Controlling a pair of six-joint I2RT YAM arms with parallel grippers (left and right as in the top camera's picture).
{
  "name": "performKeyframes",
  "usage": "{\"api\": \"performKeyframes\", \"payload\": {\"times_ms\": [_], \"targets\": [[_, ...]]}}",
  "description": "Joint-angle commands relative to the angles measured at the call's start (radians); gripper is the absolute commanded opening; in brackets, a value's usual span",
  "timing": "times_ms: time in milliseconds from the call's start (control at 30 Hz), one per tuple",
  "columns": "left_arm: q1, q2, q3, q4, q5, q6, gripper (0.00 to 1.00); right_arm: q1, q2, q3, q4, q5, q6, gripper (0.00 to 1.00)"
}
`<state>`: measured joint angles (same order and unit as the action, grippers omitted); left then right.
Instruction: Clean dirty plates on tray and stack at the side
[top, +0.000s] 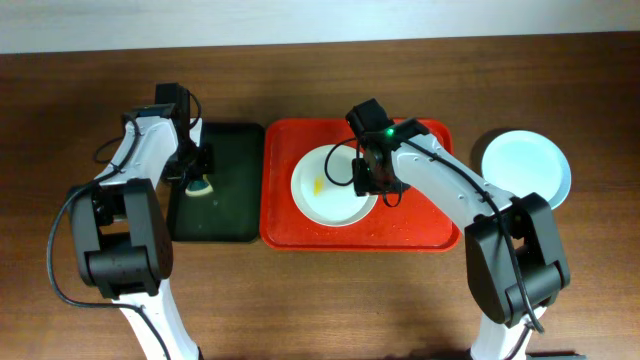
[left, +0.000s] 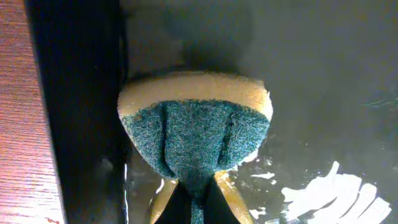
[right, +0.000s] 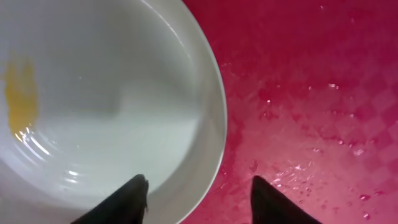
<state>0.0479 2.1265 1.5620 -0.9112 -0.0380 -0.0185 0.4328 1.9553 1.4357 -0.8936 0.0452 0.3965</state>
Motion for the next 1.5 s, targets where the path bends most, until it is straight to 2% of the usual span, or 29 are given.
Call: {"api": "performKeyframes", "payload": {"times_ms": [0, 67, 267, 367, 500, 867, 1000, 1167, 1200, 1233, 1300, 1400, 1433, 1467], "targets": [[0.001, -0.034, -0.014, 0.000, 0.039, 0.005, 0.00, -0.002, -0.036, -0.007, -0.003, 0.020, 0.000, 0.81], [0.001, -0.093, -0.014, 0.000, 0.087, 0.004, 0.00, -0.002, -0.036, -0.007, -0.004, 0.020, 0.000, 0.87], [-0.003, -0.246, -0.014, -0.041, 0.174, 0.004, 0.00, -0.002, -0.036, -0.007, -0.003, 0.020, 0.000, 0.88], [-0.003, -0.259, -0.015, -0.072, 0.174, 0.002, 0.00, -0.002, -0.036, -0.008, -0.003, 0.029, 0.000, 0.88], [-0.005, -0.257, -0.043, -0.076, 0.173, -0.064, 0.00, -0.002, -0.036, -0.013, 0.002, 0.050, 0.000, 0.87], [-0.065, -0.257, -0.254, 0.201, 0.167, -0.063, 0.00, -0.011, -0.034, -0.041, 0.039, 0.036, 0.000, 0.83], [-0.065, -0.257, -0.265, 0.219, 0.146, -0.063, 0.00, -0.085, -0.044, -0.036, 0.067, -0.129, -0.051, 0.70], [-0.065, -0.257, -0.266, 0.220, 0.146, -0.063, 0.00, -0.255, -0.066, 0.010, 0.064, -0.486, -0.135, 0.69], [-0.065, -0.257, -0.266, 0.220, 0.146, -0.063, 0.00, -0.285, -0.066, 0.011, 0.065, -0.548, -0.135, 0.62], [-0.065, -0.257, -0.266, 0.220, 0.146, -0.063, 0.00, -0.311, -0.066, 0.010, 0.064, -0.585, -0.135, 0.49], [-0.065, -0.257, -0.266, 0.220, 0.146, -0.063, 0.00, -0.346, -0.066, 0.010, 0.042, -0.591, -0.135, 0.06], [-0.065, -0.257, -0.265, 0.220, 0.147, -0.062, 0.00, -0.377, -0.063, 0.004, 0.007, -0.584, -0.167, 0.04], [-0.065, -0.257, -0.266, 0.220, 0.147, -0.055, 0.00, -0.376, -0.063, -0.006, 0.009, -0.583, -0.190, 0.06], [-0.065, -0.257, -0.266, 0.220, 0.147, -0.055, 0.00, -0.372, -0.062, -0.017, 0.013, -0.584, -0.199, 0.12]]}}
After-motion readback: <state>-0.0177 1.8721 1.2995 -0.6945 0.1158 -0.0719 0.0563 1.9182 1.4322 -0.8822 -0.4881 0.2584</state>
